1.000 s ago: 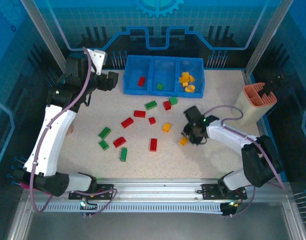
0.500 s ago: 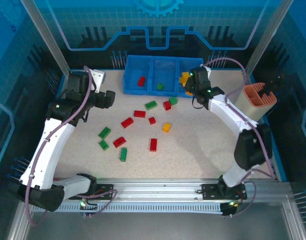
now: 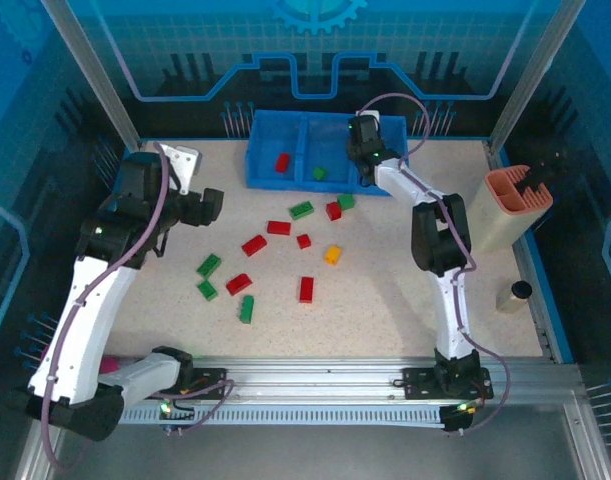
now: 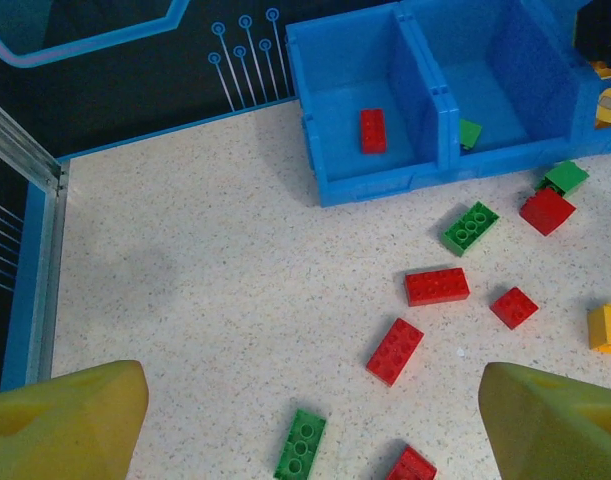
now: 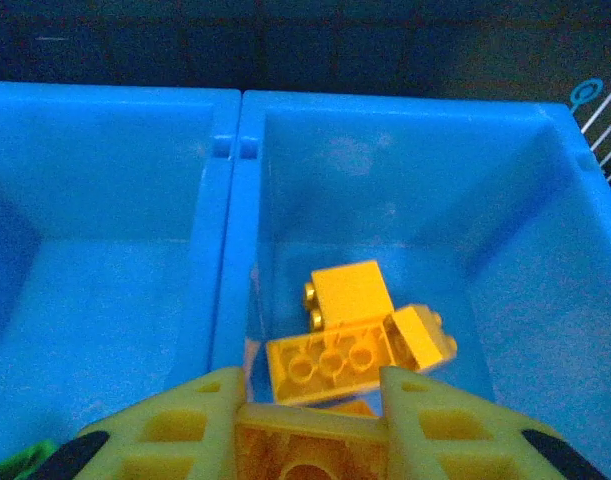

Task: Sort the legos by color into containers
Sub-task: Place the lego in the container, then pick up the lego from the center of the table.

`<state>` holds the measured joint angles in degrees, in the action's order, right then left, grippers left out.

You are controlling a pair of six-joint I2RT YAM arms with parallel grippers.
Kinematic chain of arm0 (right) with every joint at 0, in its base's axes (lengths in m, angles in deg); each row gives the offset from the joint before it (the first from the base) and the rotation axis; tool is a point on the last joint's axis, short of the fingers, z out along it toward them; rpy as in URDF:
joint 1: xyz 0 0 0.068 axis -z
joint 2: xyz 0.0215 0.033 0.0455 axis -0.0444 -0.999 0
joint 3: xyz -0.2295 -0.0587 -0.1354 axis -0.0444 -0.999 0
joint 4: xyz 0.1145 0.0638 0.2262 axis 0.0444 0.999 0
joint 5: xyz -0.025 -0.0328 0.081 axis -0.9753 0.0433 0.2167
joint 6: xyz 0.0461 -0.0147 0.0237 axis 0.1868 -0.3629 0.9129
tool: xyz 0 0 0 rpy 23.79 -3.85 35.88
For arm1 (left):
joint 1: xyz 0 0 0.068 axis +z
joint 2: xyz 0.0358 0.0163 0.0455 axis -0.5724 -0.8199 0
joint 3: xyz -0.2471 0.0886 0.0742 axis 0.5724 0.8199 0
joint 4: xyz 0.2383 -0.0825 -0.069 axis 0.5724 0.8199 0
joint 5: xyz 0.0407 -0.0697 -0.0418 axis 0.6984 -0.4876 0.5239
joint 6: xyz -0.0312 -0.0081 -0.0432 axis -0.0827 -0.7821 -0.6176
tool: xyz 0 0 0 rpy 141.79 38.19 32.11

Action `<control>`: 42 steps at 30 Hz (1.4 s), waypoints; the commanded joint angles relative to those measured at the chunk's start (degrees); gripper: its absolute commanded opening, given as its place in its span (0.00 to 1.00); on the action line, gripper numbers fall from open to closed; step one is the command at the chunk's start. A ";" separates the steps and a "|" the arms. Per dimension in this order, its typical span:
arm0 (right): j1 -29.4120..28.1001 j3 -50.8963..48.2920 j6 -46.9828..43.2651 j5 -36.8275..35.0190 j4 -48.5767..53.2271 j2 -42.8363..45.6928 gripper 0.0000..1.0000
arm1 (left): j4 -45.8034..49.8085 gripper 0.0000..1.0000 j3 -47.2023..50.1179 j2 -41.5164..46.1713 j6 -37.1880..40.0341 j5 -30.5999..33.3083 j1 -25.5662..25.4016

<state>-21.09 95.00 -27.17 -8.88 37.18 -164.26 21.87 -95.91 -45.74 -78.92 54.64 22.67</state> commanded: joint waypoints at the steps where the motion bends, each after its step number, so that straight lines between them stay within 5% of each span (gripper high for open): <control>1: 1.90 5.92 -2.83 -0.87 2.50 -2.74 0.34 | 2.44 0.88 -0.63 1.88 0.44 -0.16 0.39; 7: 2.00 7.11 -2.59 1.23 5.47 -1.96 0.60 | 2.44 0.89 -0.47 2.91 0.64 0.16 0.39; 16: -1.36 -4.43 3.00 0.09 16.79 14.19 0.57 | 0.41 0.89 0.15 3.42 0.17 -1.10 0.43; 21: -6.26 -17.50 16.33 1.80 25.19 26.05 0.64 | 0.00 0.90 1.66 4.99 -0.02 -0.90 0.40; 28: -9.10 -36.33 34.97 13.78 23.17 37.59 0.69 | -1.36 0.91 4.37 7.31 -1.06 -3.57 0.39; 42: -14.69 -40.36 45.94 24.95 18.99 26.84 0.74 | -2.99 0.95 7.73 11.75 -1.49 -5.00 0.12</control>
<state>-35.17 54.35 15.30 13.61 56.54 -135.26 20.23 -88.96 -35.03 -79.03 51.12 22.71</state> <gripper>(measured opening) 0.736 0.946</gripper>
